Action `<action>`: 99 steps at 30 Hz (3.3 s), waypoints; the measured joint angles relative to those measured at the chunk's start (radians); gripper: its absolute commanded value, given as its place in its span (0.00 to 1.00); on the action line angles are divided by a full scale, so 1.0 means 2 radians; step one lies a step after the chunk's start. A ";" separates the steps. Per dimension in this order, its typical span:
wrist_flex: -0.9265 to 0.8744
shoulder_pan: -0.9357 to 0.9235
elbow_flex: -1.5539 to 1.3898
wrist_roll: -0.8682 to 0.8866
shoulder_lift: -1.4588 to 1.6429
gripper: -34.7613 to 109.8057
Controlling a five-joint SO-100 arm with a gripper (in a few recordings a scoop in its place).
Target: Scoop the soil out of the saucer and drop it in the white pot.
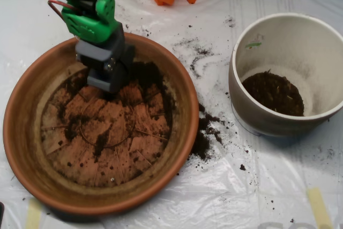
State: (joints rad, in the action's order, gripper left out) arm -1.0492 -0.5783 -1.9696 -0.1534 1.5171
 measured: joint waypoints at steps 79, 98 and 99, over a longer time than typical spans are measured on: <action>-0.272 0.466 0.363 0.093 0.150 0.47; -0.186 0.183 0.196 0.086 0.197 0.48; -0.173 0.175 0.172 0.082 0.204 0.48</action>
State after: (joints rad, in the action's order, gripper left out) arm -1.3944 -0.2286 -1.6260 0.0107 1.9251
